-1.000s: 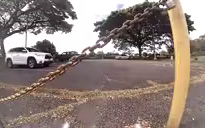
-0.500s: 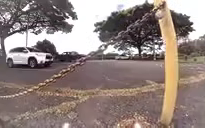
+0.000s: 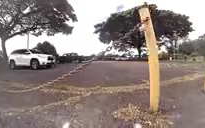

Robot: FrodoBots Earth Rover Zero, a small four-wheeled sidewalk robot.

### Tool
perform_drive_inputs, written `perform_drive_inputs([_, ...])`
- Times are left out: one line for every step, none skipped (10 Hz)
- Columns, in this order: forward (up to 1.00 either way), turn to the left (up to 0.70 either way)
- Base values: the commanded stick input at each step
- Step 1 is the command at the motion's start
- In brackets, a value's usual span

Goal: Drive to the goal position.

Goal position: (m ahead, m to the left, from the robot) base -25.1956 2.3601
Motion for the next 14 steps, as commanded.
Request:
perform_drive_inputs([-0.70,0.05])
perform_drive_inputs([-0.70,0.32])
perform_drive_inputs([-0.70,0.35])
perform_drive_inputs([-0.70,0.35])
perform_drive_inputs([-0.70,0.35])
perform_drive_inputs([-0.70,0.35])
perform_drive_inputs([-0.70,0.35])
perform_drive_inputs([-0.70,0.35])
perform_drive_inputs([-0.70,0.35])
perform_drive_inputs([-0.70,0.35])
perform_drive_inputs([-0.70,0.35])
perform_drive_inputs([-0.70,0.35])
perform_drive_inputs([-0.70,0.35])
perform_drive_inputs([-0.18,0.61])
